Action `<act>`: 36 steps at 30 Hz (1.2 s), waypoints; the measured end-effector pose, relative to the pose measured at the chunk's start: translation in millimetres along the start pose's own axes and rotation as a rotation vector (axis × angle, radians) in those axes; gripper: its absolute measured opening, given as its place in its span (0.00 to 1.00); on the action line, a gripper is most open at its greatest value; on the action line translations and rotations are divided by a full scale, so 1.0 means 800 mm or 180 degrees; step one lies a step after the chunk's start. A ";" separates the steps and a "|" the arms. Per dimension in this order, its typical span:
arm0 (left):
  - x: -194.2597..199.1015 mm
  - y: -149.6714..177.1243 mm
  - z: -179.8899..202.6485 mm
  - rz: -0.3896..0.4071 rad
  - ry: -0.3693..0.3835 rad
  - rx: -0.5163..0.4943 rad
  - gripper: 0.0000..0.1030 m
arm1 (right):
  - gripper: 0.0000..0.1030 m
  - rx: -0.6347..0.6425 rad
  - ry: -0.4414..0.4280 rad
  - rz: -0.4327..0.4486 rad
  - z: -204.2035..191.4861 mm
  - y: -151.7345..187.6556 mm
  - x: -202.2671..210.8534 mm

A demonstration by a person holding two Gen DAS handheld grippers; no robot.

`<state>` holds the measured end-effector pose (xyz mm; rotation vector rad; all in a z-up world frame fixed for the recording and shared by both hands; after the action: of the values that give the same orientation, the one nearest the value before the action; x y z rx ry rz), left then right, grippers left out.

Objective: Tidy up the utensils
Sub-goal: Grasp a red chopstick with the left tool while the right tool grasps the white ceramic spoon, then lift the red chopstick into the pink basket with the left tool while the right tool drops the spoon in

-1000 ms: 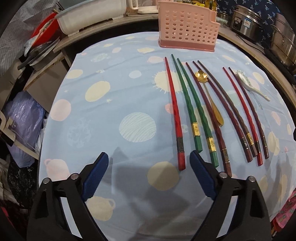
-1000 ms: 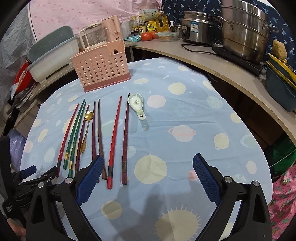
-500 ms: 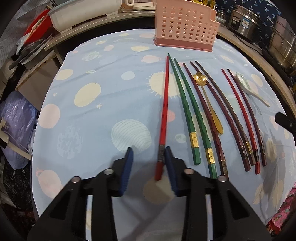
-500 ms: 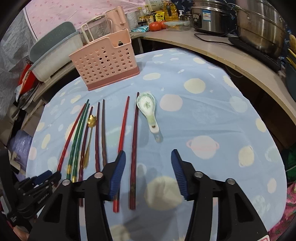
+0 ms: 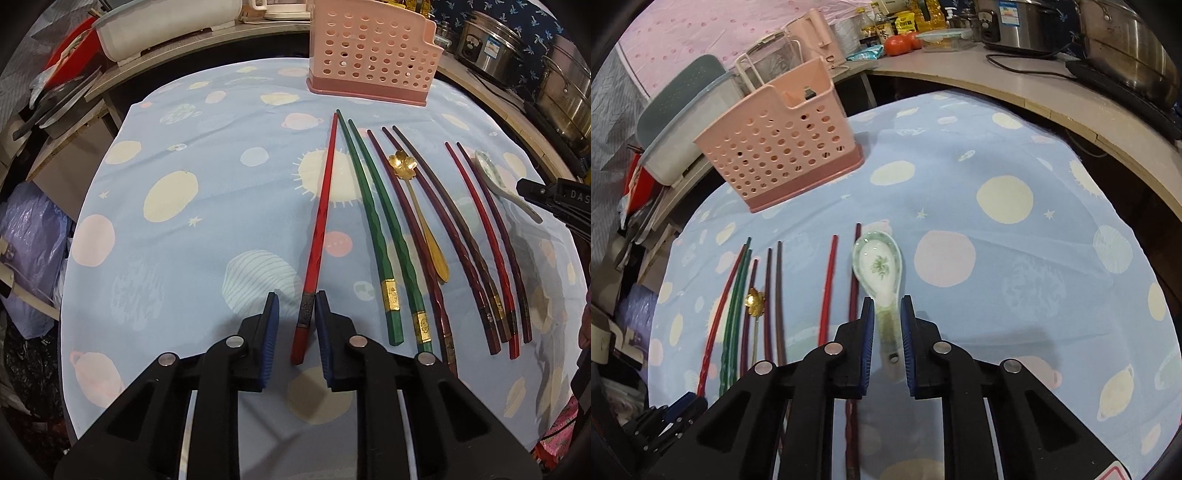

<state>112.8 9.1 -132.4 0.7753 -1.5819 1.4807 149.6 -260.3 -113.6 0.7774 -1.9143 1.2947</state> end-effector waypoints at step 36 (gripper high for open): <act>0.062 0.011 -0.012 0.0223 0.0270 0.0129 0.07 | 0.07 0.0029 -0.0096 0.0286 0.005 0.053 0.090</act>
<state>83.0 24.2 -93.3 0.6768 -1.5334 1.5797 73.6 -257.2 -78.8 0.7263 -1.9887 1.3535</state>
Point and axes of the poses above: each gripper's, at about its wrist camera, not at the fingertips, and x roughly against the way its jaws point, z to its right, y to its underside, the point moved 5 cm from there along -x, roughly the way its jaws point, and after that the axes turned 1 degree about z, right-handed, at the moved point
